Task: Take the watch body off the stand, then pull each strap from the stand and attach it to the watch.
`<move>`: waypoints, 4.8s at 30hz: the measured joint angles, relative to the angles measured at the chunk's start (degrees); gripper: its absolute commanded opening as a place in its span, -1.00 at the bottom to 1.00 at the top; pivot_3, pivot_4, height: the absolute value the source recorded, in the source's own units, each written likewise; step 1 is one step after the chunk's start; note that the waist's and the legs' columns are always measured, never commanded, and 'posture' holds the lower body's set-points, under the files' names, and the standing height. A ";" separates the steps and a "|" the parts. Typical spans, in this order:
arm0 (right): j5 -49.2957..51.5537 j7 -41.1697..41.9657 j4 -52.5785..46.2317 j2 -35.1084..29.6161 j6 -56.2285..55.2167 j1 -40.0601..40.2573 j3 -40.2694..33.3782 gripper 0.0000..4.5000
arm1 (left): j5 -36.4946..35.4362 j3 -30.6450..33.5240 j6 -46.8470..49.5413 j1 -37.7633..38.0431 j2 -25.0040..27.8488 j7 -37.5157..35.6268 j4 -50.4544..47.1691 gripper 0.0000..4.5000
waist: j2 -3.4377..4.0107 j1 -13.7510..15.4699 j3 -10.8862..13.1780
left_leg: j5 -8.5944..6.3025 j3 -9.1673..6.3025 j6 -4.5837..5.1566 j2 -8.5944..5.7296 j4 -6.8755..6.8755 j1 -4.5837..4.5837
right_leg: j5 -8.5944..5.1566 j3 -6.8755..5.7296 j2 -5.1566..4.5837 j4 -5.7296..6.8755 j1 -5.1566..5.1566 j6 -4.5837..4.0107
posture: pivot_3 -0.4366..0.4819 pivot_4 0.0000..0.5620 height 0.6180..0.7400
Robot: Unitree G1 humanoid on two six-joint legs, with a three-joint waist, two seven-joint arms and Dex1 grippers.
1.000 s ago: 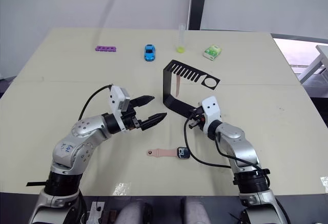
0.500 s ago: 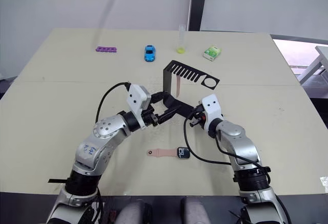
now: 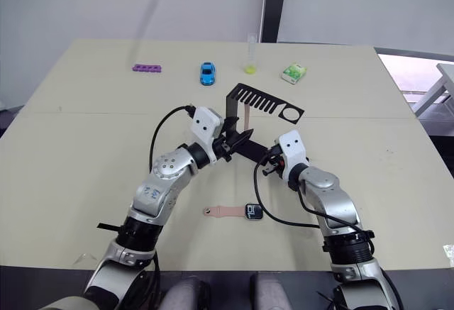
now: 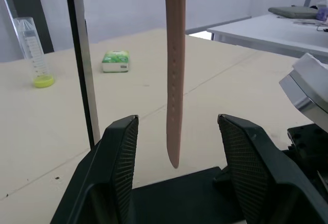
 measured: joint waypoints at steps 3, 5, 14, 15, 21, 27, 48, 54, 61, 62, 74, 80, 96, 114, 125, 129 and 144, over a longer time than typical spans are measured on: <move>-0.08 0.00 0.08 0.00 -0.01 -0.03 -0.03 -1.00 | 0.86 -0.58 -1.17 -0.73 -0.92 0.06 2.39 0.20 | 0.00 0.02 0.00 | 0.00 0.00 0.00 0.00 0.02 0.00 | 0.00 0.00 0.00 -0.06 0.01 0.00 | -0.05 -0.47 1.00; -0.09 0.00 0.16 0.02 -0.02 -0.16 0.04 -1.00 | 1.90 -0.76 -2.07 -1.80 -1.43 0.37 4.53 0.20 | 0.00 0.01 0.00 | 0.00 0.00 0.00 0.00 0.02 0.00 | 0.00 0.00 0.00 -0.07 0.00 0.00 | -0.05 -0.47 1.00; -0.29 0.00 0.68 0.02 -0.12 -0.62 0.07 -1.00 | 4.88 -1.08 -7.71 -6.06 -3.60 2.07 12.65 -0.62 | 0.00 0.02 0.00 | 0.00 0.02 0.00 0.00 0.01 0.00 | 0.00 0.00 0.00 -0.09 -0.01 0.00 | -0.05 -0.47 1.00; -0.29 0.00 0.68 0.02 -0.13 -0.65 0.07 -1.00 | 5.04 -1.10 -7.95 -6.06 -3.70 2.06 13.04 -0.85 | 0.00 0.01 0.00 | 0.00 0.02 0.00 0.00 0.01 0.00 | 0.00 0.00 0.00 -0.09 -0.01 0.00 | -0.05 -0.47 1.00; -0.35 0.00 0.85 0.02 -0.14 -0.79 0.04 -1.00 | 5.35 -0.54 -8.58 -6.83 -3.65 2.10 13.14 -0.93 | 0.00 0.02 0.00 | 0.00 0.02 0.00 0.00 0.01 -0.01 | 0.00 0.00 -0.01 -0.09 -0.01 0.00 | -0.05 -0.47 1.00; -0.35 0.00 1.61 0.01 -0.24 -1.30 -0.13 -1.00 | 5.03 0.70 -8.82 -7.22 -3.38 1.75 9.36 -0.93 | 0.00 0.03 0.00 | 0.00 0.02 -0.01 0.00 0.00 -0.01 | 0.00 0.00 -0.01 -0.08 -0.01 0.00 | -0.05 -0.47 1.00; -0.43 0.09 2.01 -0.78 -2.65 -0.85 0.27 -1.00 | -10.53 6.71 8.07 -0.10 7.97 -13.82 -7.35 -0.93 | 0.01 -0.07 0.01 | 0.00 0.01 -0.01 0.03 -0.04 -0.04 | 0.00 -0.01 -0.01 -0.08 -0.02 0.00 | -0.05 -0.47 1.00; 2.59 3.97 -7.48 -4.67 -3.41 6.87 -1.92 -1.00 | -21.42 10.07 16.55 -3.80 13.12 -24.47 -5.73 -0.93 | 0.08 0.05 0.09 | -0.01 -0.05 0.01 0.00 -0.14 -0.19 | 0.01 -0.06 -0.02 -0.17 -0.05 0.02 | -0.05 -0.47 1.00; 24.93 9.53 -29.14 -9.19 6.29 17.94 -17.02 -0.20 | -28.00 7.14 22.73 -6.87 18.07 -38.58 -3.19 -1.00 | 0.16 -0.05 0.15 | 0.02 -0.08 -0.03 0.02 -0.15 -0.09 | 0.01 -0.04 0.02 -0.25 0.04 0.02 | -0.05 -0.47 1.00; 30.69 9.48 -31.08 -9.65 8.68 18.95 -19.78 0.04 | -28.71 6.39 23.26 -7.48 18.14 -40.21 -2.90 -1.00 | 0.16 -0.01 0.17 | 0.02 -0.08 -0.03 0.02 -0.15 -0.10 | 0.01 -0.04 0.02 -0.26 0.04 0.02 | -0.05 -0.47 1.00; 82.20 -13.67 -35.58 -17.22 12.33 15.31 -27.80 0.98 | -31.72 0.60 25.50 -14.82 14.29 -50.39 2.02 -1.00 | 0.17 -0.05 0.21 | 0.03 -0.08 0.01 0.02 -0.20 -0.14 | 0.01 0.03 0.03 -0.44 0.00 0.02 | -0.05 -0.47 1.00; 87.23 -19.69 -35.76 -17.62 8.55 11.97 -22.38 0.98 | -31.74 0.27 25.64 -16.59 12.88 -51.12 3.60 -1.00 | 0.17 0.00 0.21 | 0.02 -0.09 0.03 0.03 -0.21 -0.21 | 0.01 0.03 0.03 -0.46 -0.03 0.02 | -0.05 -0.47 1.00; 81.61 -19.23 -36.50 -17.56 5.08 8.94 -15.07 0.63 | -31.73 0.34 26.00 -16.58 12.24 -51.12 3.94 -1.00 | 0.17 0.02 0.21 | 0.03 -0.15 0.03 0.04 -0.20 -0.24 | 0.01 0.00 0.02 -0.49 -0.04 0.02 | -0.05 -0.47 1.00; 81.33 -18.31 -36.63 -17.02 2.88 8.87 -14.22 0.02 | -31.74 0.53 26.01 -16.58 12.08 -51.04 3.93 -1.00 | 0.17 0.00 0.21 | 0.03 -0.15 0.03 0.05 -0.20 -0.24 | 0.01 0.00 0.01 -0.49 -0.04 0.02 | -0.05 -0.47 1.00; 81.47 -18.32 -36.63 -17.02 2.41 8.63 -13.05 0.02 | -31.59 0.52 25.98 -16.58 11.91 -50.72 3.93 -1.00 | 0.17 0.00 0.21 | 0.03 -0.16 0.03 0.05 -0.20 -0.24 | 0.01 -0.01 0.01 -0.51 -0.04 0.02 | -0.05 -0.47 1.00; 81.70 -18.32 -36.63 -17.02 2.35 8.35 -13.05 0.02 | -31.43 0.52 25.96 -16.58 11.93 -50.71 3.93 -1.00 | 0.17 0.01 0.21 | 0.03 -0.16 0.03 0.05 -0.20 -0.25 | 0.01 -0.01 0.01 -0.52 -0.04 0.02 | -0.05 -0.47 1.00; 81.91 -18.32 -36.63 -17.01 2.23 8.31 -13.09 0.02 | -31.34 0.53 25.97 -16.60 11.91 -50.70 3.94 -1.00 | 0.17 0.00 0.21 | 0.03 -0.16 0.03 0.05 -0.20 -0.25 | 0.01 -0.01 0.00 -0.53 -0.04 0.02 | -0.05 -0.47 1.00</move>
